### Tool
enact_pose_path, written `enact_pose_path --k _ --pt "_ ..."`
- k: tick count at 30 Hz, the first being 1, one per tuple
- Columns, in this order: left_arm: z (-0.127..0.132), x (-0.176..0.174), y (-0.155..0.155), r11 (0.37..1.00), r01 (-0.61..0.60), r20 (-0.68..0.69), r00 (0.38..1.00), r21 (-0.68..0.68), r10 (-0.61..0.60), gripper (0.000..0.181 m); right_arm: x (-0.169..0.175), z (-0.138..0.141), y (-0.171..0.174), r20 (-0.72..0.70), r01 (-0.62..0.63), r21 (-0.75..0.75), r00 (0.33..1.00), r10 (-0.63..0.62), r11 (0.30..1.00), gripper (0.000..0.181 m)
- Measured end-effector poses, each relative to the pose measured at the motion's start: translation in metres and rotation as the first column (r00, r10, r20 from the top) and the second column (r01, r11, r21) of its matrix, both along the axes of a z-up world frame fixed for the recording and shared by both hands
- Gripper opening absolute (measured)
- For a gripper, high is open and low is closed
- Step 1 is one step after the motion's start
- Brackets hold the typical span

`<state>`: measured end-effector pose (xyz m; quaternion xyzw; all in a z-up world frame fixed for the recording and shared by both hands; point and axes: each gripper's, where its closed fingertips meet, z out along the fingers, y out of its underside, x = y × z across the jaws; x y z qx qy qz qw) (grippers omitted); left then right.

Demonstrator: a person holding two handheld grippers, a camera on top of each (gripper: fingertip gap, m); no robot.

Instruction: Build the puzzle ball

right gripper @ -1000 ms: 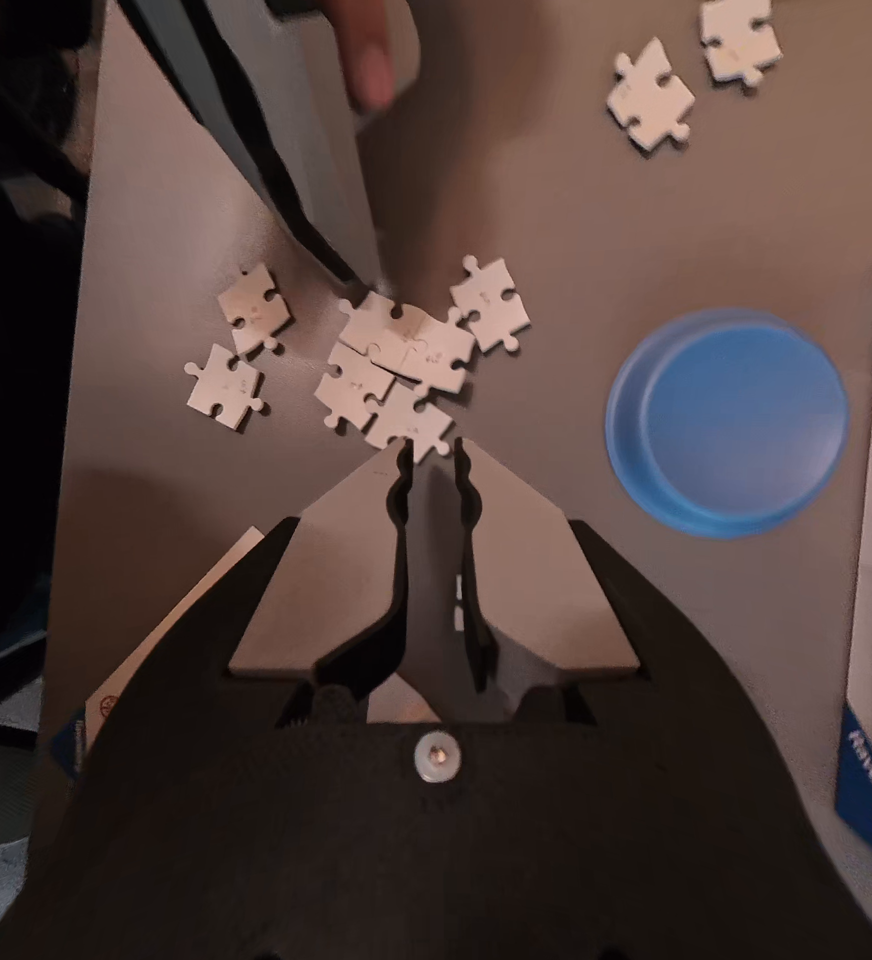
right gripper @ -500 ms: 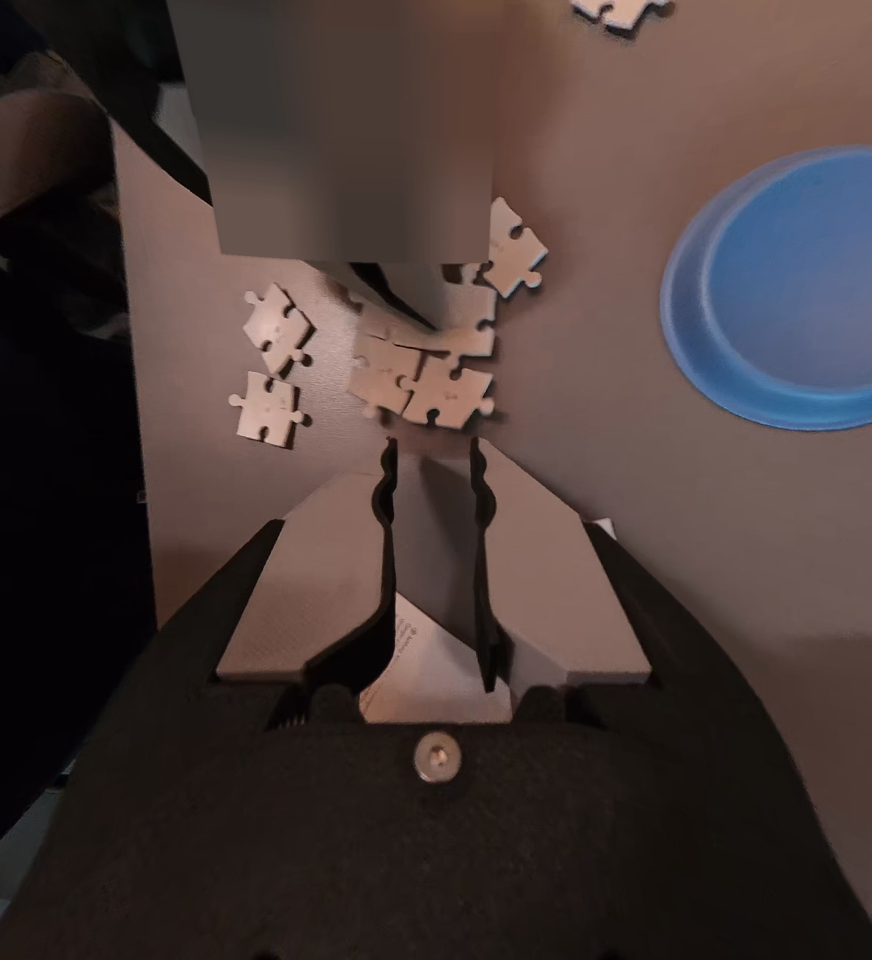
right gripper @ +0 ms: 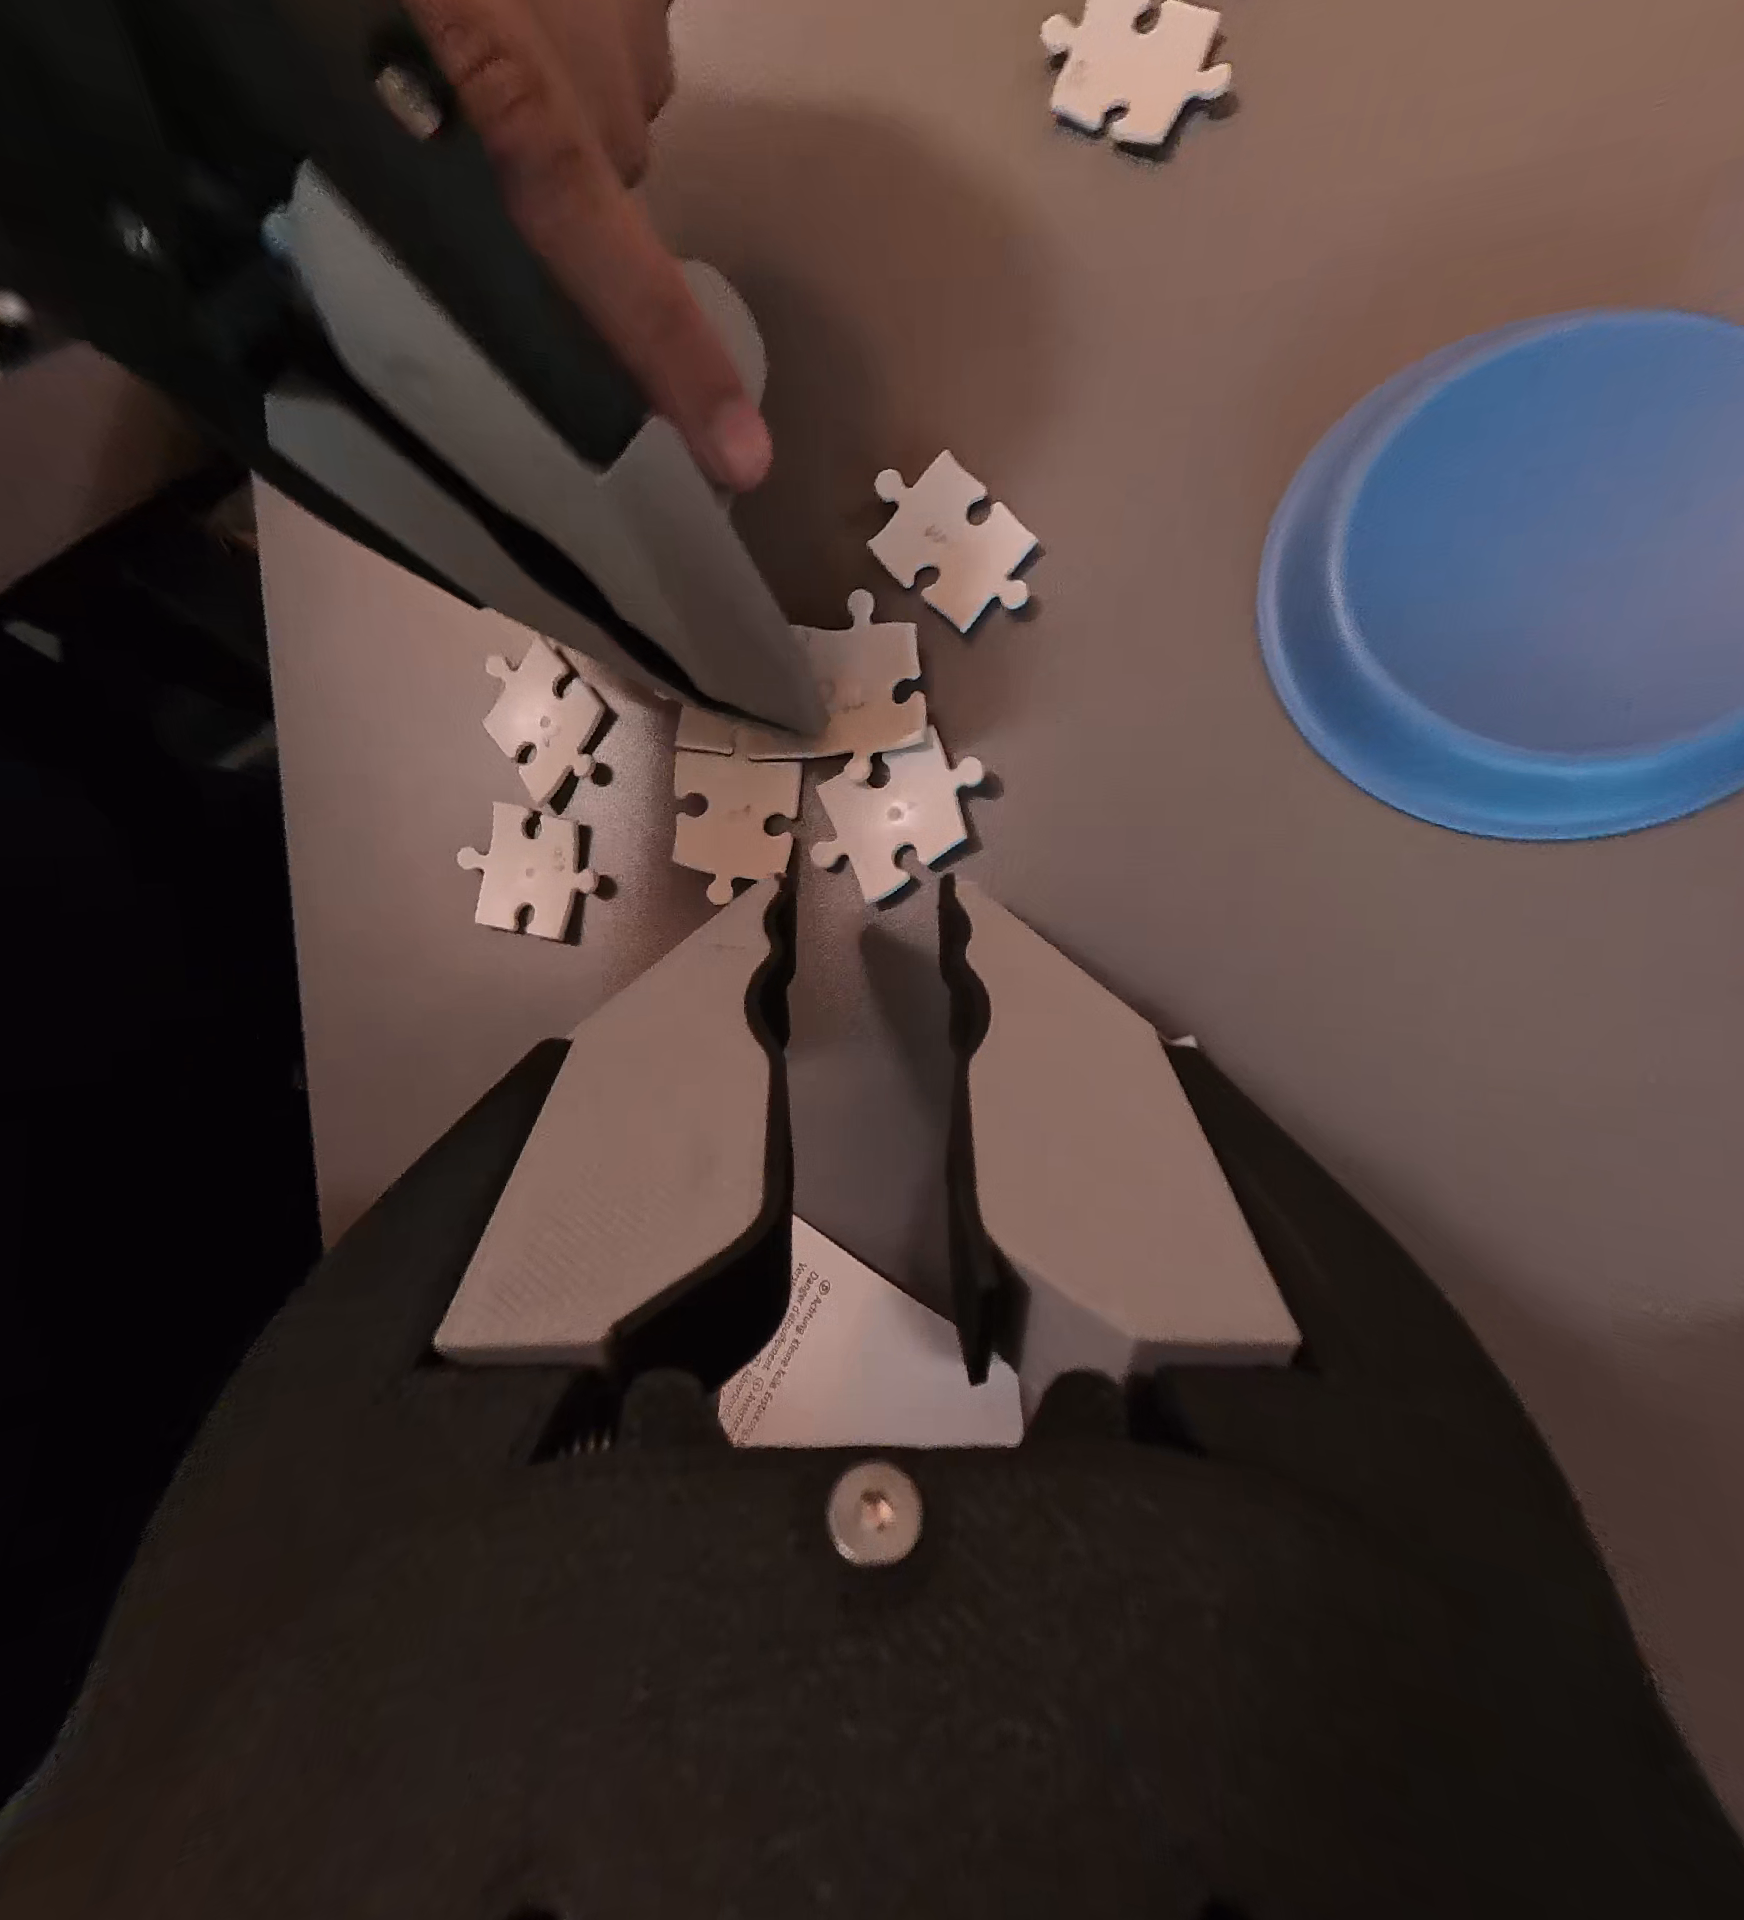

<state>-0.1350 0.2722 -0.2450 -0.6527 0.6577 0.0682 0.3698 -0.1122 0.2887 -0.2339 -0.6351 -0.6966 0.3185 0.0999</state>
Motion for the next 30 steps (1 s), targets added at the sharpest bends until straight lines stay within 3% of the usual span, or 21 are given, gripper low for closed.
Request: enact_pose_path --k 8,15,23,30 --pt "0.000 0.001 0.004 0.999 0.004 0.006 1.000 0.034 -0.004 0.000 -0.008 -0.007 0.019 0.010 0.127 -0.111 0.992 -0.126 0.986 0.026" --pt "0.000 0.001 0.001 0.997 0.012 -0.034 0.999 0.081 -0.009 0.000 -0.018 -0.011 0.006 -0.014 0.039 -0.097 0.999 -0.040 0.995 0.008" --pt "0.000 0.001 -0.005 0.997 0.006 -0.026 1.000 0.083 -0.003 0.000 -0.021 -0.010 0.001 -0.013 0.051 -0.191 0.998 -0.055 0.980 0.002" --pt "0.002 -0.001 -0.002 0.995 -0.017 0.010 1.000 0.095 0.016 0.000 -0.016 0.007 0.017 -0.056 0.108 -0.190 0.991 -0.121 0.976 0.000"
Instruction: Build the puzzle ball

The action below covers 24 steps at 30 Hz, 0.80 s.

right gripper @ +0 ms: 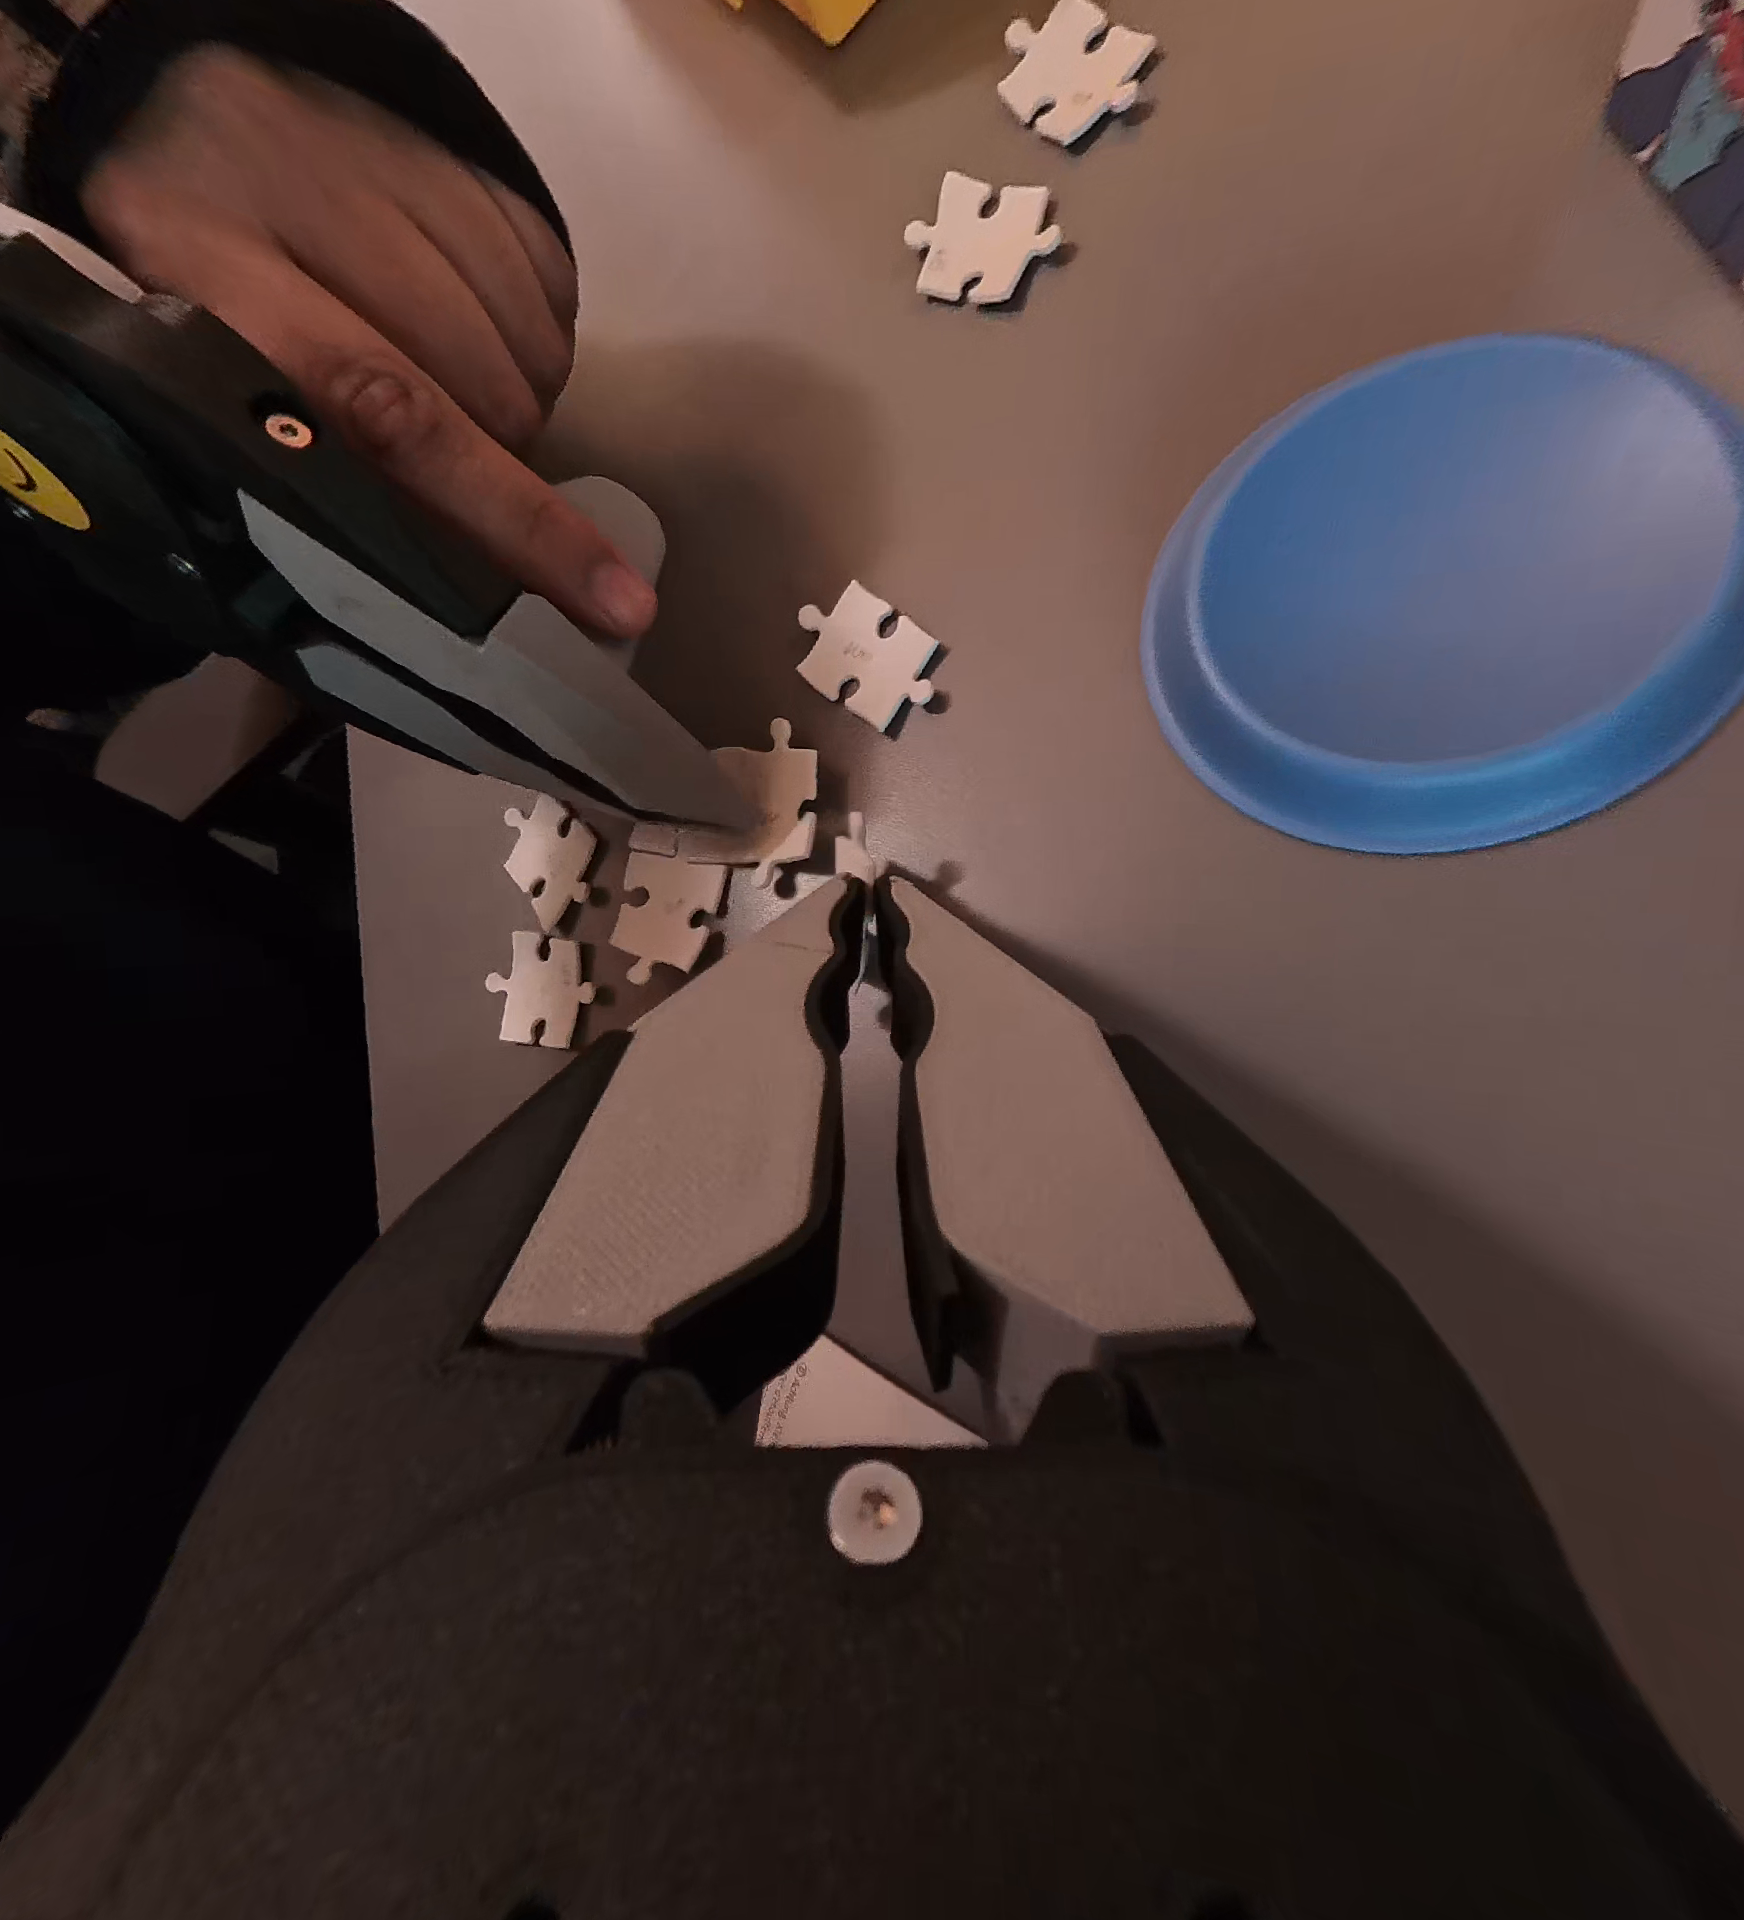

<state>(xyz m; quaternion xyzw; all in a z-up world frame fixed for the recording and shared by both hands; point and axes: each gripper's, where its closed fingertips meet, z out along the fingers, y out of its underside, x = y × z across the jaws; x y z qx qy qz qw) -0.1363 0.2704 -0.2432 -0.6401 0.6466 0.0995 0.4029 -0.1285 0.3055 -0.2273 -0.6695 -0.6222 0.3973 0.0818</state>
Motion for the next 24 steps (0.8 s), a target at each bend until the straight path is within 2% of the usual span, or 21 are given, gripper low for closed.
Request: enact_pose_path --k 5,8,15,19,24 --pt "0.014 -0.001 -0.004 0.999 0.009 0.091 0.996 -0.040 -0.005 0.000 0.002 0.007 0.001 -0.019 0.019 0.004 1.000 -0.019 1.000 0.000" --pt "0.014 0.005 -0.015 0.991 0.055 0.132 0.991 -0.121 -0.039 0.000 0.001 0.012 -0.005 -0.037 0.012 -0.014 0.999 -0.012 1.000 0.000" --pt "-0.002 0.008 -0.014 0.986 0.044 0.036 0.999 -0.163 -0.038 0.000 -0.001 0.015 -0.018 -0.057 0.018 -0.080 0.998 -0.022 0.997 0.000" --pt "-0.002 0.009 -0.012 0.983 -0.023 0.030 0.999 -0.182 0.029 0.000 0.000 0.013 -0.015 -0.059 0.051 -0.097 0.997 -0.057 0.994 0.000" --pt "-0.002 0.008 -0.011 0.968 -0.185 0.002 0.982 -0.170 0.188 0.000 0.003 0.010 -0.012 -0.061 0.079 -0.089 0.995 -0.085 0.993 0.000"
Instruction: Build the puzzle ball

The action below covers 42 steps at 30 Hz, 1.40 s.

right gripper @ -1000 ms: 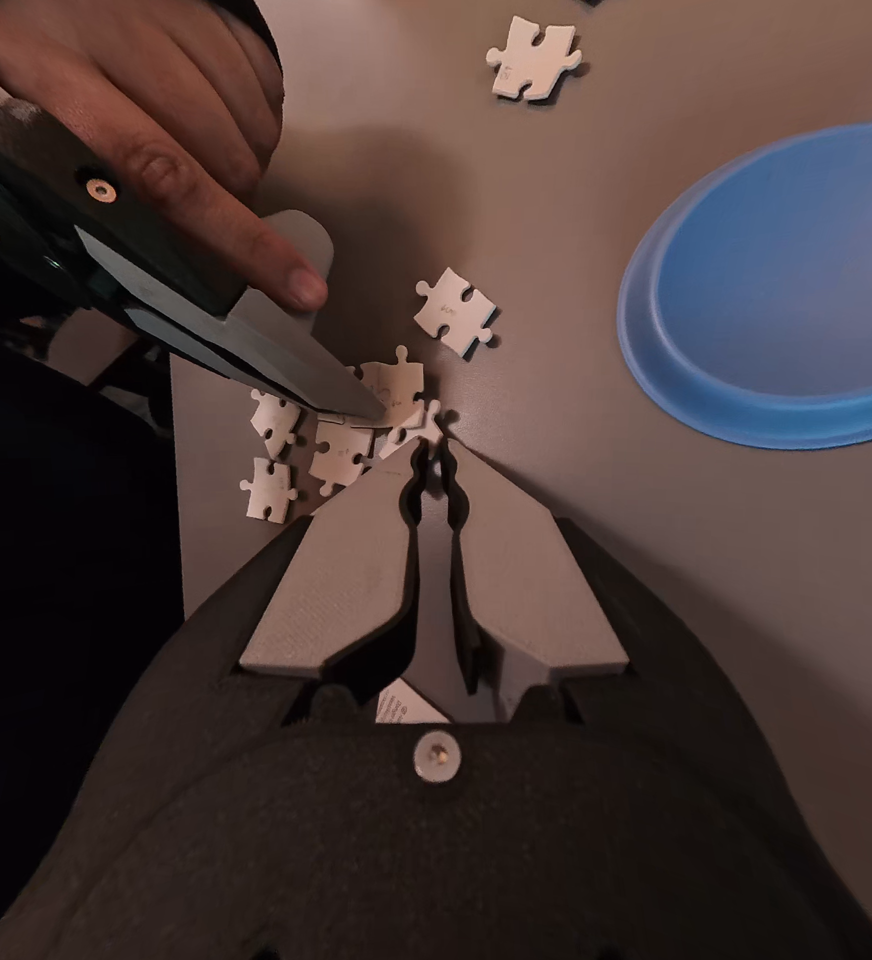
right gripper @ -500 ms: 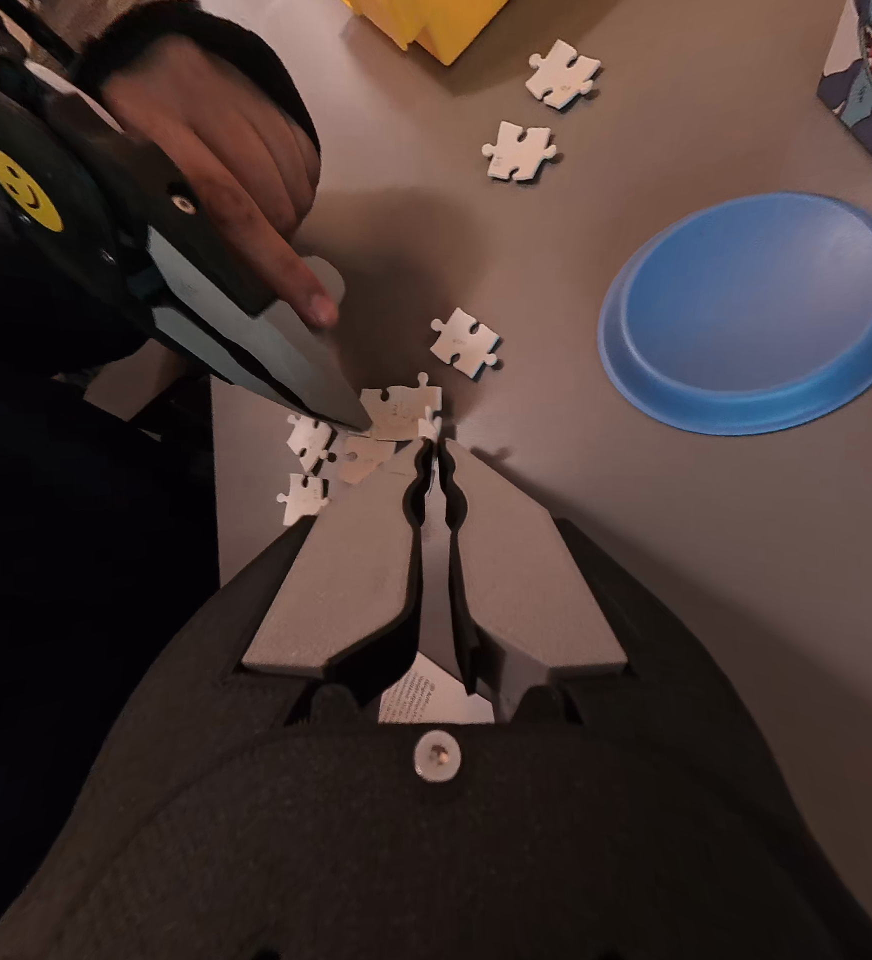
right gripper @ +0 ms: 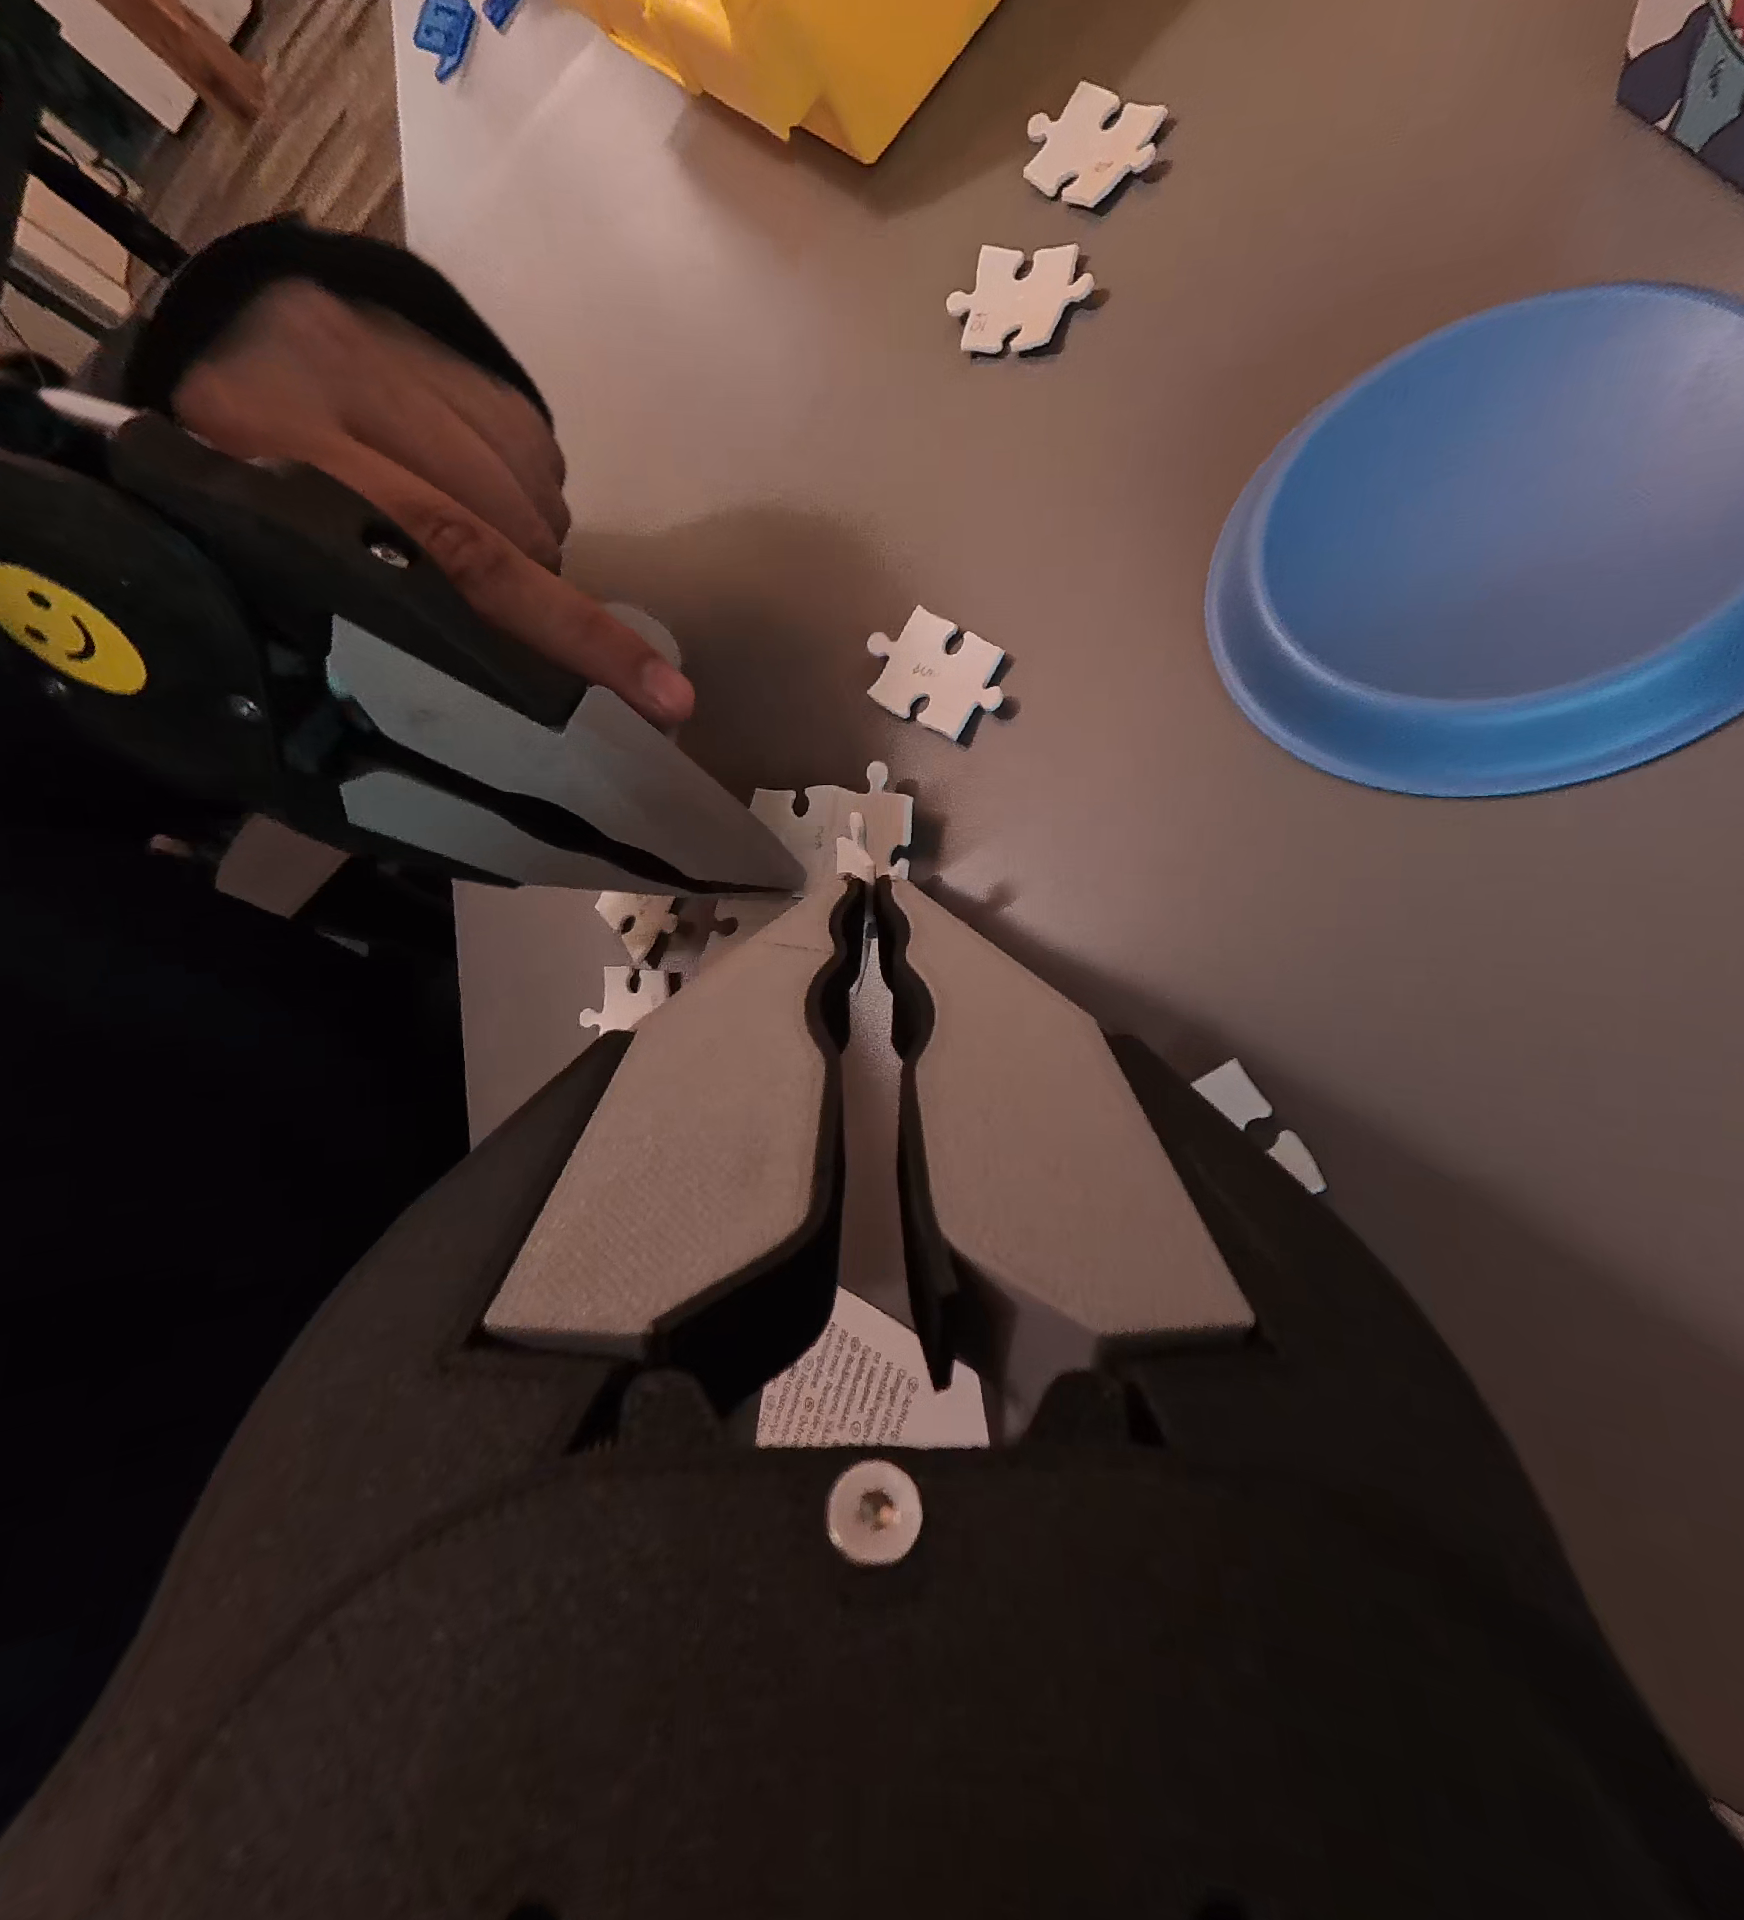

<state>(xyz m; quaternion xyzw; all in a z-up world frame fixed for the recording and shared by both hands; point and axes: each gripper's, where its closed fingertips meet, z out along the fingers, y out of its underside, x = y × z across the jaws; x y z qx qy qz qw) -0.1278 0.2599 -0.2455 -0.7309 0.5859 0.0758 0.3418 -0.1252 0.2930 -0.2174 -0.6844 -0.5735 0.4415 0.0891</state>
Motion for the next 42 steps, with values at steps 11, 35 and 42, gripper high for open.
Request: enact_pose_path --k 11,35,42 --pt "0.000 0.000 -0.003 0.923 -0.379 0.119 0.915 -0.073 0.385 0.000 -0.005 -0.001 -0.003 -0.033 0.016 0.023 0.999 -0.016 1.000 0.000" --pt "0.001 -0.021 0.002 0.762 -0.633 0.328 0.697 -0.135 0.637 0.000 -0.005 -0.004 -0.029 -0.030 -0.037 0.068 0.999 0.039 0.997 0.000" --pt "0.016 -0.021 0.000 0.757 -0.636 0.421 0.651 -0.153 0.632 0.000 -0.004 0.006 -0.024 -0.065 -0.011 0.086 0.998 0.017 0.996 0.000"
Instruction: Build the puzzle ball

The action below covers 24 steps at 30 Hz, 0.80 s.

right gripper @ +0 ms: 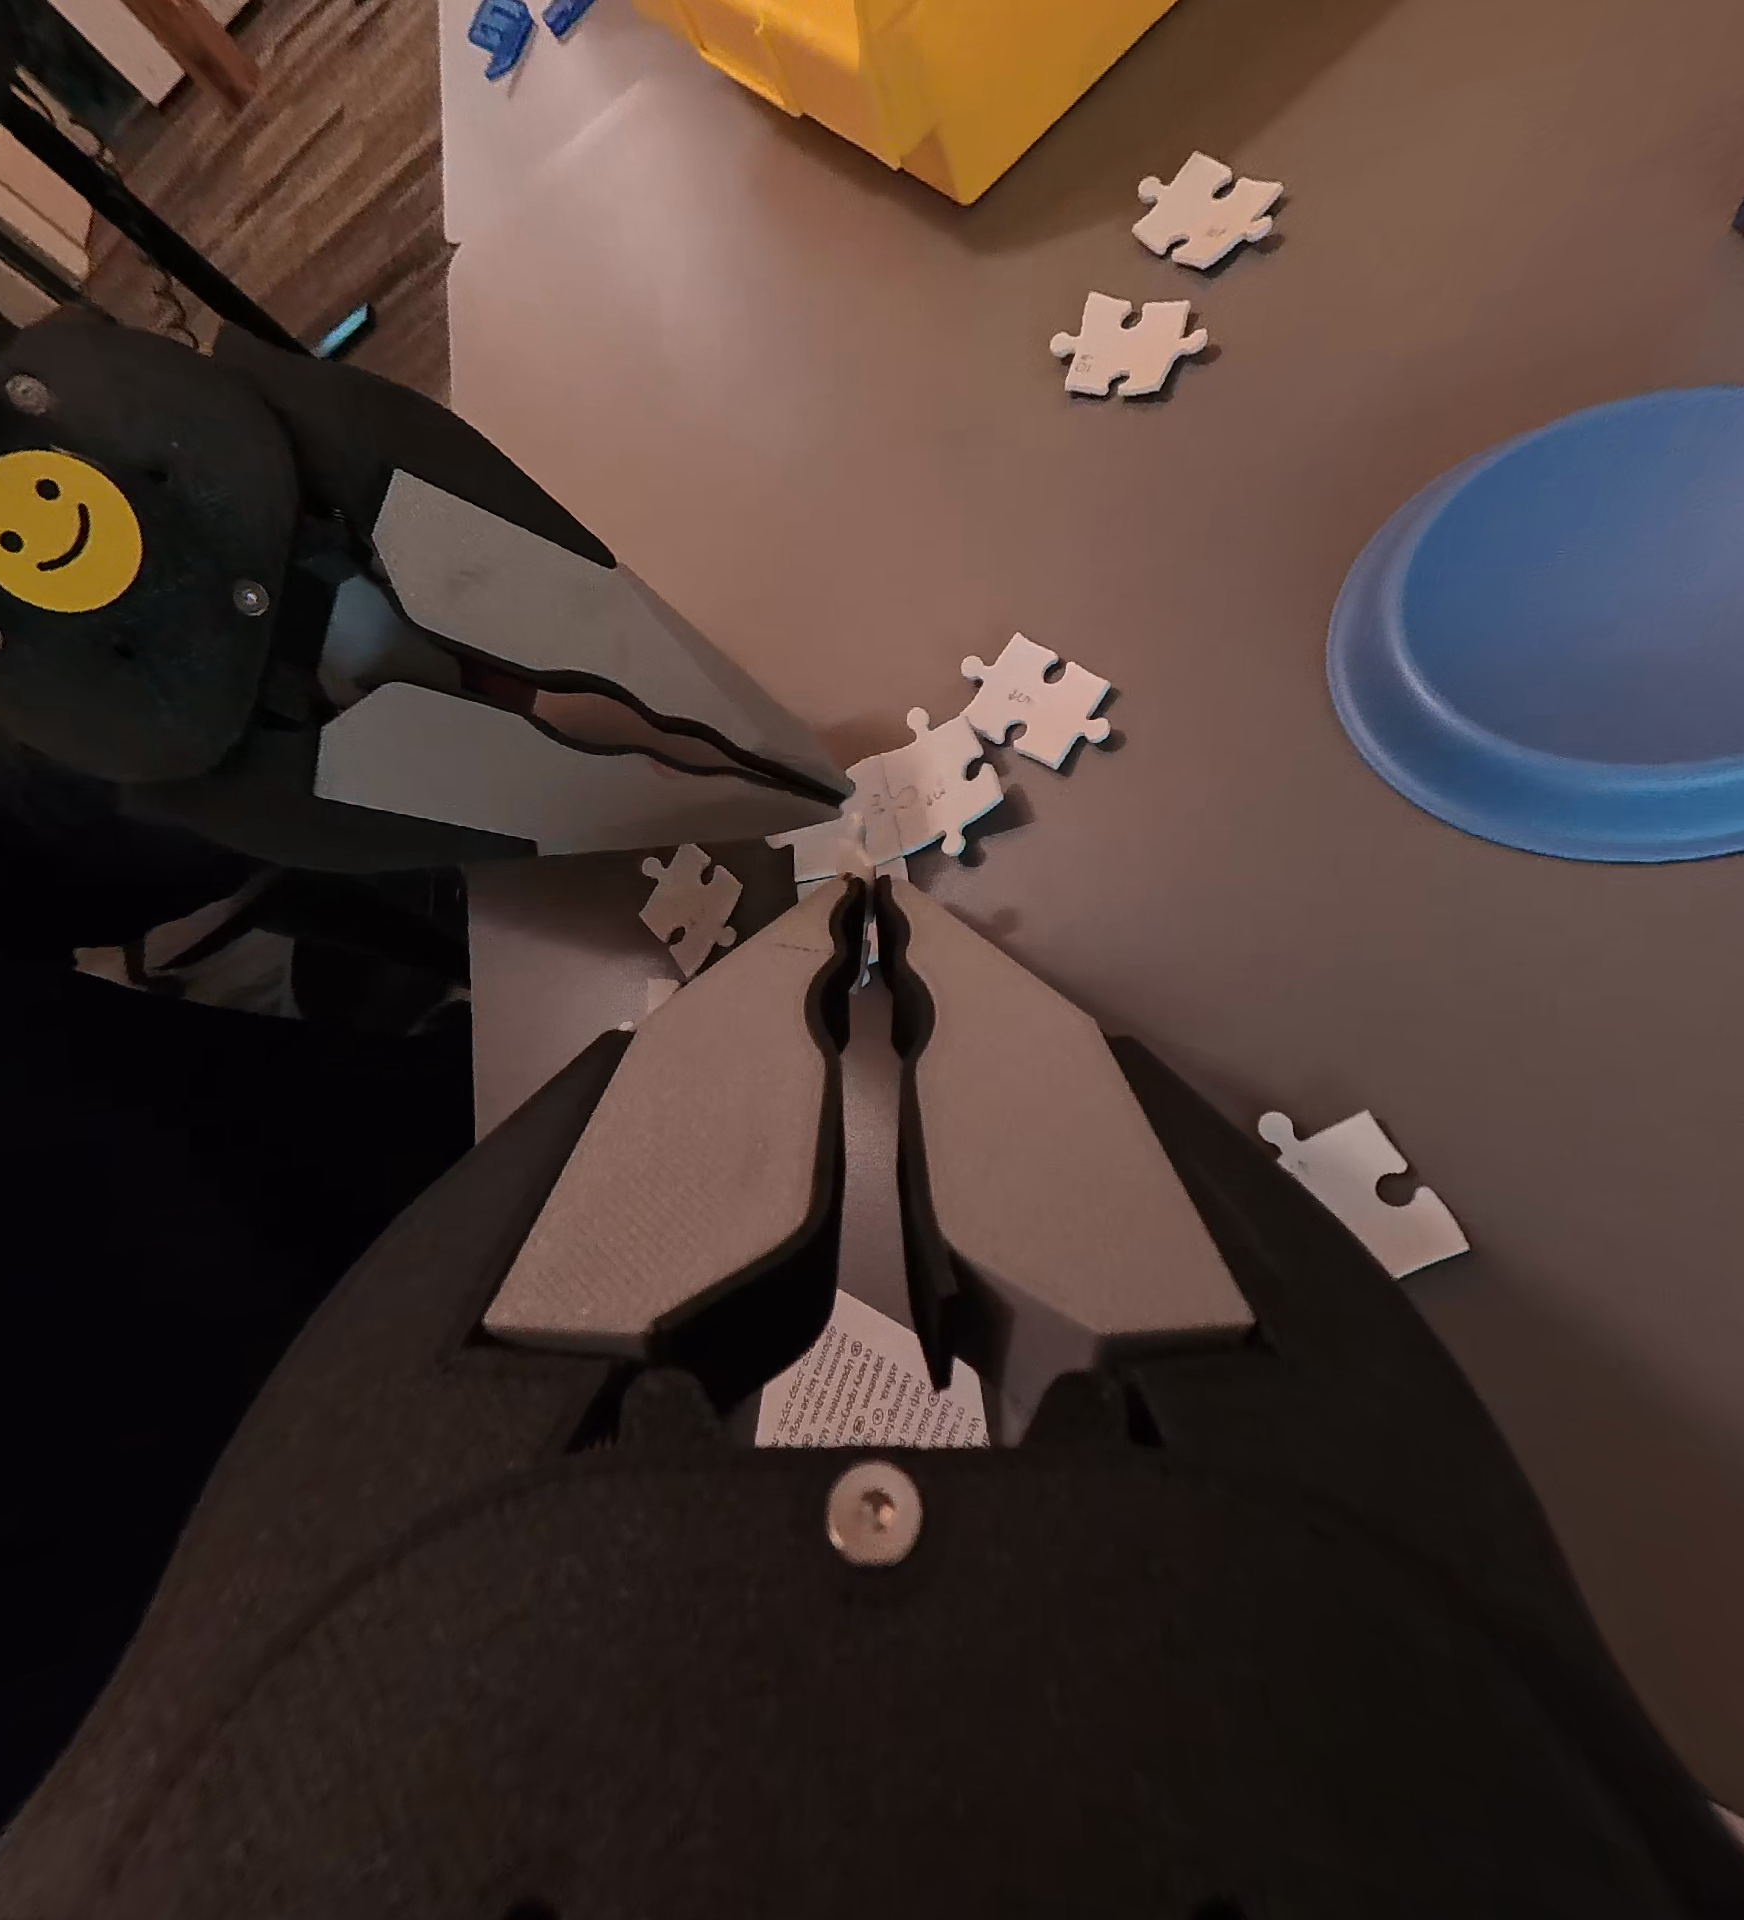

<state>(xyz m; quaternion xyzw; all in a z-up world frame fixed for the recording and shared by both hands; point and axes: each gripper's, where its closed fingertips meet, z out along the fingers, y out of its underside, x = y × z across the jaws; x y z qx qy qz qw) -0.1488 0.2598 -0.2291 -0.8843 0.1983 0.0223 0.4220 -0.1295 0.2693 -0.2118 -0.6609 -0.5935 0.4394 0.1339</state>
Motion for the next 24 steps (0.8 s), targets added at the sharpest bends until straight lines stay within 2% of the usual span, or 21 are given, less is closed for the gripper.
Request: enact_pose_path --k 6,12,24 --pt "0.010 -0.001 0.000 0.999 0.036 -0.037 0.999 0.022 -0.035 0.000 0.002 0.006 0.011 -0.020 0.033 0.002 0.999 -0.033 0.999 0.000" --pt "0.018 -0.018 0.006 0.998 0.045 -0.097 0.994 0.039 -0.041 0.000 0.009 0.025 0.042 -0.080 0.122 -0.008 0.989 -0.122 0.992 0.000" --pt "0.023 -0.045 0.025 0.996 0.047 -0.008 0.999 0.079 -0.046 0.000 0.012 0.023 0.058 -0.085 0.167 -0.022 0.982 -0.168 0.986 0.000"
